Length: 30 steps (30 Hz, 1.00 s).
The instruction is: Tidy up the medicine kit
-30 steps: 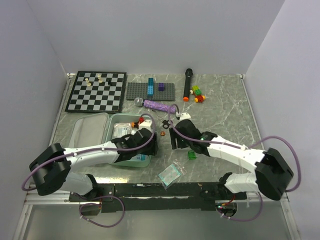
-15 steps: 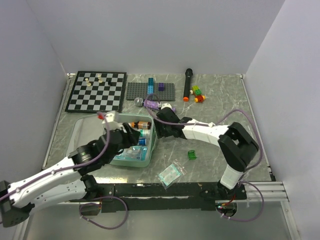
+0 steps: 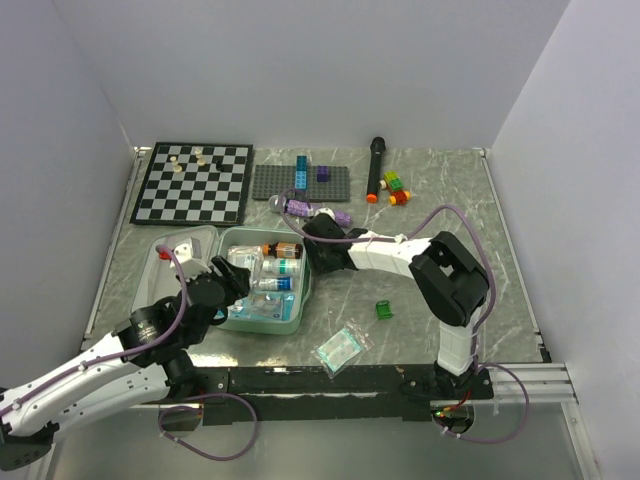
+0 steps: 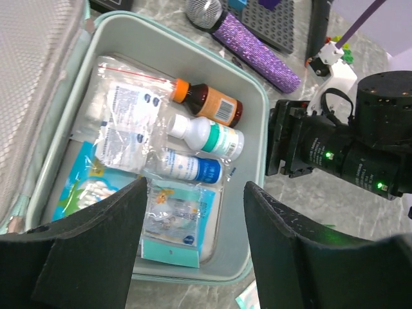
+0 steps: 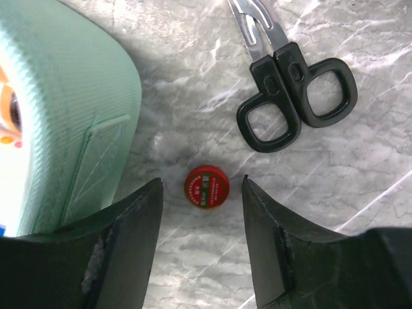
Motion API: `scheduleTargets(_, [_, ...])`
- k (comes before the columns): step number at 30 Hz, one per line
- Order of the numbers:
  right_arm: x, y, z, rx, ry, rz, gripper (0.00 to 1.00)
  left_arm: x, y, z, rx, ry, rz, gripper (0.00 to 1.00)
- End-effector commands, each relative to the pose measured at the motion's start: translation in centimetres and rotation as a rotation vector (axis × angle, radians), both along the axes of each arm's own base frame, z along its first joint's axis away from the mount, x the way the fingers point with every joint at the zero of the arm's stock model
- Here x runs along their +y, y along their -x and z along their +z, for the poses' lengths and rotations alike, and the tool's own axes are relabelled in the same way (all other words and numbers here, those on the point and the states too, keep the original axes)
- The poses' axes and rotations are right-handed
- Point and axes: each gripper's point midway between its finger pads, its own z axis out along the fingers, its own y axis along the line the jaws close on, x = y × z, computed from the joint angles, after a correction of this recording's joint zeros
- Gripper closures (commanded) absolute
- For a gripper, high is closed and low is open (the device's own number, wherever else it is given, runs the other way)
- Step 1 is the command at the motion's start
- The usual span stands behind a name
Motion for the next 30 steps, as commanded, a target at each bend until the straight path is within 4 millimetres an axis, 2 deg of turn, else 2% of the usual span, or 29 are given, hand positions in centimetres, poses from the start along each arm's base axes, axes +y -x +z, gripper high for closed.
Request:
scheduleTargets(1, [0.0, -1.2, 0.2, -0.006, 0.003, -0.021, 0.43, 0.9, -0.3, 0.5, -0.019, 0.002, 0.054, 0.33])
scheduleTargets(7, [-0.6, -0.8, -0.5, 0.015, -0.016, -0.025, 0.47, 0.7, -0.5, 0.3, -0.023, 0.002, 0.050, 0.33])
scheduleTargets(15, [-0.8, -0.4, -0.7, 0.026, -0.031, -0.008, 0.64, 0.2, -0.7, -0.2, 0.002, -0.033, 0.045, 0.32])
scheduleTargets(18, [-1.2, -0.2, -0.2, 0.015, -0.036, -0.014, 0.69, 0.1, -0.8, 0.1, -0.006, -0.023, 0.047, 0.32])
scheduleTargets(22, [-1.9, -0.1, 1.9, -0.027, -0.050, -0.023, 0.74, 0.2, -0.9, 0.7, -0.022, -0.007, 0.051, 0.32])
scheduleTargets(25, [-2.7, 0.2, 4.8, -0.079, -0.072, -0.030, 0.75, 0.4, -1.0, 1.2, -0.033, -0.011, 0.060, 0.32])
scheduleTargets(27, [-3.0, 0.4, 7.9, -0.133, -0.109, -0.030, 0.75, 0.7, -1.1, 1.6, -0.041, -0.014, 0.074, 0.32])
scheduleTargets(30, [-2.6, 1.4, 11.1, -0.182, -0.162, 0.017, 0.75, 1.0, -1.1, 1.9, -0.051, -0.012, 0.087, 0.32])
